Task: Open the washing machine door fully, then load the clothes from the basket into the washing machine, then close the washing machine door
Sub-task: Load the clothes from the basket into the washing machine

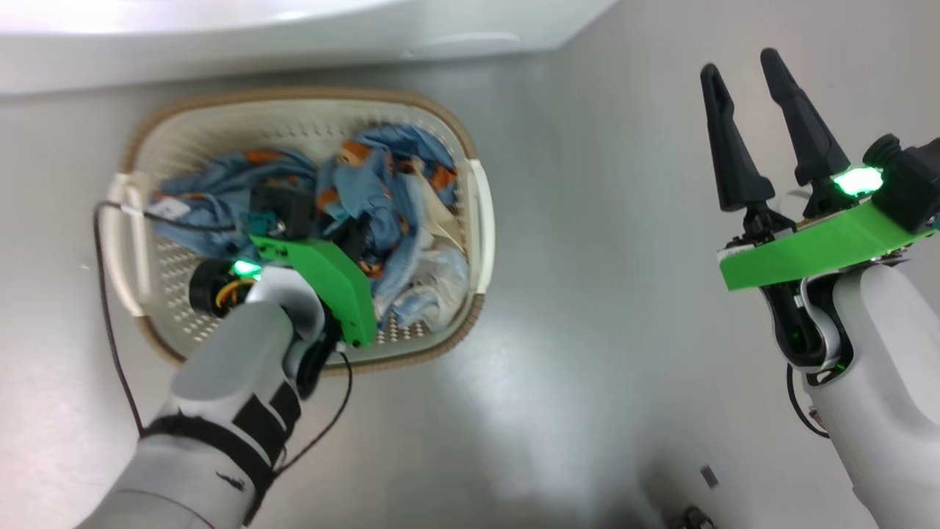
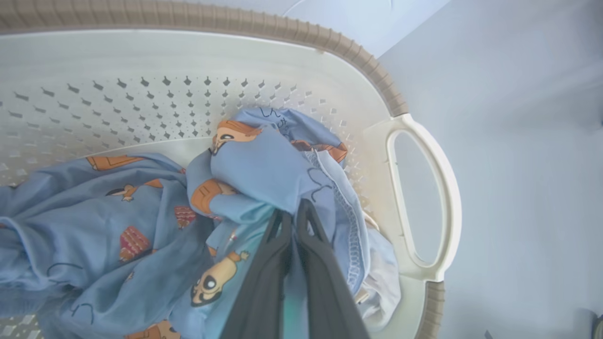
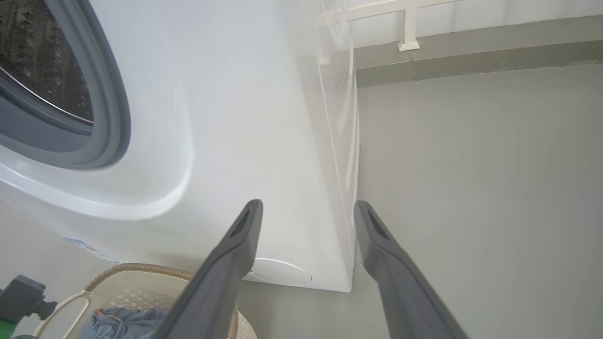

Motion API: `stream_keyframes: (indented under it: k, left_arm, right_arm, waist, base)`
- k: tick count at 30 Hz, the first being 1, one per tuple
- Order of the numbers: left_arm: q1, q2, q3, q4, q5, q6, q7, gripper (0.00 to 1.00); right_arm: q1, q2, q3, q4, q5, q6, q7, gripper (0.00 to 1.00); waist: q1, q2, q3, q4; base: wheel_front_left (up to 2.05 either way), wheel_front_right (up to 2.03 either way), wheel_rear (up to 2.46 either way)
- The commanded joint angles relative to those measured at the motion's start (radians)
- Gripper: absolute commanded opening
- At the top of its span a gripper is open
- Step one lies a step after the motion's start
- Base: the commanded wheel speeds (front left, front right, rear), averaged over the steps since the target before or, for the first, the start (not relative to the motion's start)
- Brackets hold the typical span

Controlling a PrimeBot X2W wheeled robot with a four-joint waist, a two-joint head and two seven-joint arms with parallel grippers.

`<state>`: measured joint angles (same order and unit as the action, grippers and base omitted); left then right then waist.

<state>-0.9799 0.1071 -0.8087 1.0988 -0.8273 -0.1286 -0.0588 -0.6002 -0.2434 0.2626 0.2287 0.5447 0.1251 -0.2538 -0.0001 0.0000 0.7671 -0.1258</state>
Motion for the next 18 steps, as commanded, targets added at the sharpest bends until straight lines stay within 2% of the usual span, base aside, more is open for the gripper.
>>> stream_keyframes:
  k: [1, 12, 18]
  left_arm:
    - [0.037, 0.014, 0.0, -0.026, -0.015, -0.002, -0.023, 0.0]
    - [0.131, 0.037, -0.079, -0.119, -0.112, -0.002, -0.167, 0.0]
    - [0.179, 0.06, -0.077, -0.197, -0.13, -0.002, -0.201, 0.0]
  right_arm:
    - [0.052, -0.012, 0.02, -0.012, 0.004, 0.006, -0.008, 1.0]
    - [0.107, -0.041, 0.035, 0.022, 0.021, 0.006, -0.008, 1.0]
    - [0.15, -0.053, 0.042, 0.041, 0.034, 0.006, -0.008, 1.0]
  waist:
    - [0.0001, 0.0, -0.087, 0.059]
    - [0.0001, 0.0, -0.264, 0.123]
    - [0.0001, 0.0, -0.365, 0.158]
  base:
    - [0.0, 0.0, 0.0]
    - [0.0, 0.0, 0.0]
    - [0.0, 0.0, 0.0]
